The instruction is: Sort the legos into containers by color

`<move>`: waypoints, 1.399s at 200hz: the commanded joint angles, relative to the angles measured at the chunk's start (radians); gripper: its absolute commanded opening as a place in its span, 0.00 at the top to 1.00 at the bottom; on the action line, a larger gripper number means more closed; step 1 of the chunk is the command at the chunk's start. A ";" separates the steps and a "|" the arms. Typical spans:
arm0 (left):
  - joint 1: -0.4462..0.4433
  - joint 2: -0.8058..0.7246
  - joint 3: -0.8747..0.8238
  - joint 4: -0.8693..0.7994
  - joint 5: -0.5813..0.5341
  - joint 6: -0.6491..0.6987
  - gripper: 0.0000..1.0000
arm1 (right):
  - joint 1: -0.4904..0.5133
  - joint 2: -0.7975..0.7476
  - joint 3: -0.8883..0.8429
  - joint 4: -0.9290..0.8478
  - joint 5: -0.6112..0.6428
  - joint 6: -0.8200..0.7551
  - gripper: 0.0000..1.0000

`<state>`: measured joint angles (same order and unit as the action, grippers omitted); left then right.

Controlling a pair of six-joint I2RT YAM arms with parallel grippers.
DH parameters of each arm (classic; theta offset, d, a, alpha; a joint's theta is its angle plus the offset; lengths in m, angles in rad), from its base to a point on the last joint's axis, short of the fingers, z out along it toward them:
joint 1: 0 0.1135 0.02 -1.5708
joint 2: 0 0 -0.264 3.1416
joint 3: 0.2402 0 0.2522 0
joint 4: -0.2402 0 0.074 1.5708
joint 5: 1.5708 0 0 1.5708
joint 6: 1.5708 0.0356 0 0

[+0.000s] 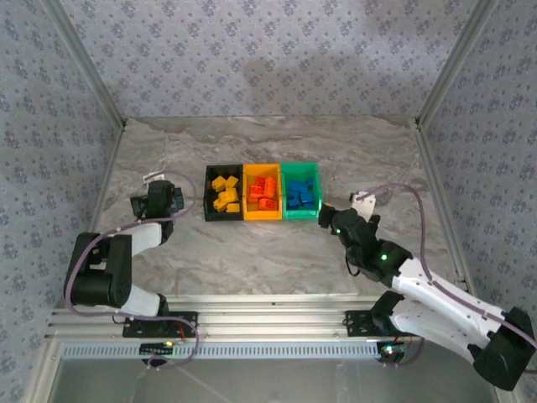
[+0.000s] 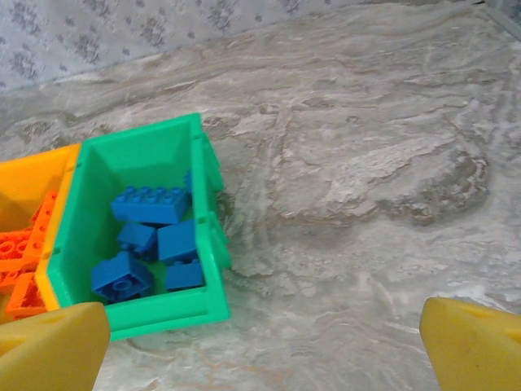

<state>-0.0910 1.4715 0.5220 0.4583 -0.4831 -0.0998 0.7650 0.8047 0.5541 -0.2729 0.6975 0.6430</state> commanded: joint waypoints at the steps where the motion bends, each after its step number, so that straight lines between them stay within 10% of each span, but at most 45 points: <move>1: 0.011 0.051 -0.035 0.244 0.065 0.060 0.00 | -0.028 -0.061 -0.054 0.047 0.065 0.016 0.00; 41: 0.072 0.089 -0.150 0.497 0.384 0.101 0.00 | -0.081 -0.101 -0.116 0.165 0.040 -0.167 0.00; 91: 0.077 0.062 -0.134 0.403 0.227 0.028 0.00 | -0.292 -0.017 -0.161 0.346 0.080 -0.427 0.00; 161: 0.077 0.063 -0.132 0.403 0.242 0.035 0.00 | -0.724 0.388 -0.258 0.936 -0.295 -0.587 0.00; 280: 0.077 0.063 -0.132 0.404 0.245 0.037 0.00 | -0.765 0.718 -0.184 1.125 -0.493 -0.641 0.00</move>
<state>-0.0147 1.5448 0.3908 0.8211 -0.2317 -0.0532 -0.0051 1.5158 0.3527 0.8139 0.2146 0.0269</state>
